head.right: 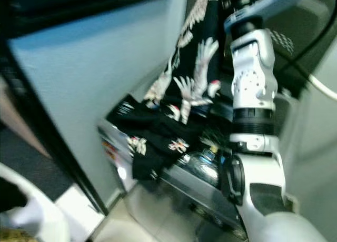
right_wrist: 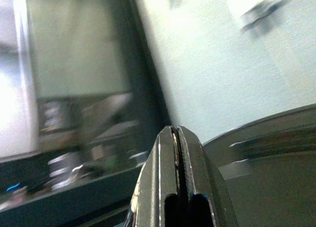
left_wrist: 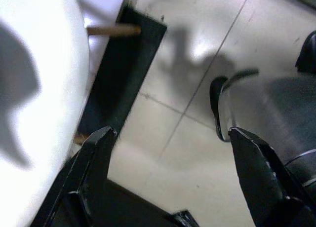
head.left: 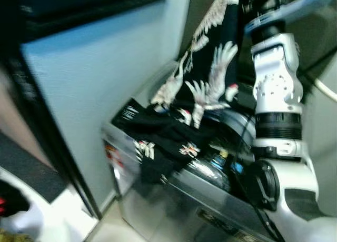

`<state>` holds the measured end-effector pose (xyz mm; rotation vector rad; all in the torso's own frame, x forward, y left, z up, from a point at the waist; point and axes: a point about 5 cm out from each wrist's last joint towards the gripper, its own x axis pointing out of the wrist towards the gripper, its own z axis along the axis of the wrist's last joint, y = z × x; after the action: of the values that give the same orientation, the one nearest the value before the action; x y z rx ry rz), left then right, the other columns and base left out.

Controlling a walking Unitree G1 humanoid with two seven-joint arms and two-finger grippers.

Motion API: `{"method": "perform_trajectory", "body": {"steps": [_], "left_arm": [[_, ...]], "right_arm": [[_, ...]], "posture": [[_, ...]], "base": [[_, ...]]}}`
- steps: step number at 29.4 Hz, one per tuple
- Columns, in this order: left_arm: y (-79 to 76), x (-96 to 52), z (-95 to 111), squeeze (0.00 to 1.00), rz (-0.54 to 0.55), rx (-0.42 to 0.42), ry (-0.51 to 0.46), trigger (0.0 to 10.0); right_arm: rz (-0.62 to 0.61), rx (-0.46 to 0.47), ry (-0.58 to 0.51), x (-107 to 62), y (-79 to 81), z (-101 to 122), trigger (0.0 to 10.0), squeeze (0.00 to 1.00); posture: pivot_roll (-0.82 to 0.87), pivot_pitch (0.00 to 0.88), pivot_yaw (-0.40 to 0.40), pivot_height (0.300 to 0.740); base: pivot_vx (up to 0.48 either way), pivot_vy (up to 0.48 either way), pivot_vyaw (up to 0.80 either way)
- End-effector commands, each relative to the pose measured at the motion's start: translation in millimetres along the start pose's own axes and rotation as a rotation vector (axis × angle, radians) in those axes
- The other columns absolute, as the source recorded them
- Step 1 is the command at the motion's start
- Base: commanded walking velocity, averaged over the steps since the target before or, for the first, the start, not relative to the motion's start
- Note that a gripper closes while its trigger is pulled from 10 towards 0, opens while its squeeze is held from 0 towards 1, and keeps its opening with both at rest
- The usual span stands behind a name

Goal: Clothes washing

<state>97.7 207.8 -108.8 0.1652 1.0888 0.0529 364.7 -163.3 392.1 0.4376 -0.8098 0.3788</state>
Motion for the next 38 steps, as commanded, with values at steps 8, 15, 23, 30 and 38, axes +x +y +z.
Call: {"method": "perform_trajectory", "body": {"steps": [8, 15, 23, 30, 38], "left_arm": [[-20.7, -2.4, -10, 0.00, -0.080, 0.018, 0.041, 10.0], [-19.8, -2.9, -12, 0.00, -0.079, 0.021, 0.048, 10.0], [-20.2, -3.5, -14, 0.00, -0.080, 0.019, 0.051, 10.0], [-21.0, -3.6, -14, 0.00, -0.080, 0.019, 0.047, 10.0], [-26.7, -3.9, -14, 0.00, -0.086, 0.016, 0.047, 10.0]], "right_arm": [[0.308, -0.198, 0.265, -14.9, 45.0, -54, 0.0, 0.00], [0.570, -0.268, 0.488, -49.4, 72.3, -103, 0.0, 0.00], [0.758, -0.356, 0.668, -91.7, 87.1, -140, 5.0, 0.00], [0.687, -0.447, 0.764, -96.5, 80.2, -160, 10.0, 0.00], [0.592, -0.522, 1.018, -106.8, 84.9, -199, 10.0, 0.00]], "posture": [[0.17, 0.000, -0.062, 0.740], [0.17, 0.000, -0.068, 0.740], [0.17, 0.000, -0.068, 0.740], [0.17, 0.000, -0.070, 0.740], [0.17, 0.000, -0.088, 0.740]], "base": [[0.000, 0.000, -0.80], [0.000, 0.000, -0.80], [0.000, 0.000, -0.39], [0.000, 0.000, 0.00], [0.000, 0.000, 0.00]]}}
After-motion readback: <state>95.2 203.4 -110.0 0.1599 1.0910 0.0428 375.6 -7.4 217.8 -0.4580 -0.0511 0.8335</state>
